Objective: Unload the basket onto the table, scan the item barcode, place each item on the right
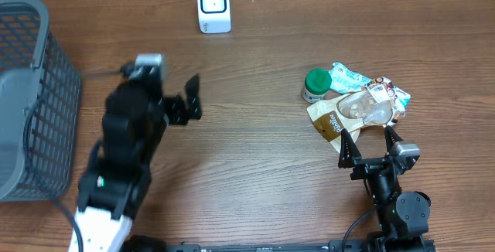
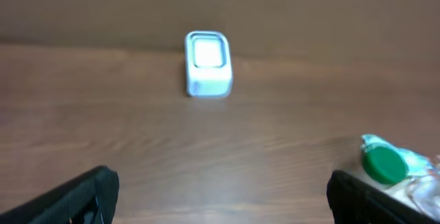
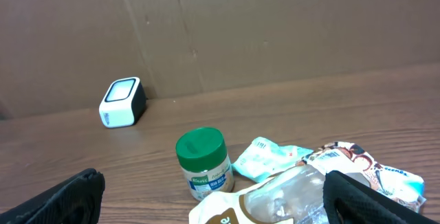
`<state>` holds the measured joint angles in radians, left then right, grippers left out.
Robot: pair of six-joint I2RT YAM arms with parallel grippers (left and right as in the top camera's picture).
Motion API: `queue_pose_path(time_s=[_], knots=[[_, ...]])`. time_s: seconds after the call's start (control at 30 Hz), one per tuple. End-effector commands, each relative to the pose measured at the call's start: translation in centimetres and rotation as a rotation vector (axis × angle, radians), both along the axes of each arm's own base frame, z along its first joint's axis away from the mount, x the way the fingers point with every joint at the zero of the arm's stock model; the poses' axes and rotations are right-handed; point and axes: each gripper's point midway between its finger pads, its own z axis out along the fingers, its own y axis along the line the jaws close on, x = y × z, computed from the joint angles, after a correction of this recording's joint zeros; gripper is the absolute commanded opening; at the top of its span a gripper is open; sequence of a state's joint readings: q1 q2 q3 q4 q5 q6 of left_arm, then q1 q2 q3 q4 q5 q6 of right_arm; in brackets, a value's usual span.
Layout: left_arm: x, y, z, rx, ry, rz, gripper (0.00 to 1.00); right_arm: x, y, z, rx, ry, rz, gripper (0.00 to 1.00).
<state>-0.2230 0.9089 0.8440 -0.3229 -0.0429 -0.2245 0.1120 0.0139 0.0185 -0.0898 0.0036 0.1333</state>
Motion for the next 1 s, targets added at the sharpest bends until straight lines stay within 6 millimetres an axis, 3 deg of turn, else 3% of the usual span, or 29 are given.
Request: queue_pose_path(time_s=[0.0, 0.27, 0.5, 0.8, 0.93, 0.97], knots=[[-2.0, 2.2, -1.4, 0.004, -0.099, 0.055, 1.0, 0.0, 0.0, -0.1, -0.003, -0.007, 0.003, 1.0], [-5.4, 4.9, -3.5, -0.039, -0.381, 0.131, 1.0, 0.0, 0.0, -0.1, -0.003, -0.007, 0.003, 1.0], [-7.1, 5.9, -6.2, 0.025, -0.45, 0.155, 1.0, 0.0, 0.0, -0.1, -0.003, -0.007, 0.003, 1.0], [-7.9, 6.3, -8.5, 0.091, -0.448, 0.156, 0.99, 0.0, 0.0, -0.1, -0.003, -0.007, 0.003, 1.0], [-8.1, 6.3, -11.8, 0.124, -0.319, 0.144, 0.99, 0.0, 0.0, -0.1, -0.003, -0.007, 0.004, 1.0], [-8.1, 6.1, -11.6, 0.133, -0.327, 0.127, 1.0, 0.0, 0.0, -0.1, -0.003, -0.007, 0.003, 1.0]])
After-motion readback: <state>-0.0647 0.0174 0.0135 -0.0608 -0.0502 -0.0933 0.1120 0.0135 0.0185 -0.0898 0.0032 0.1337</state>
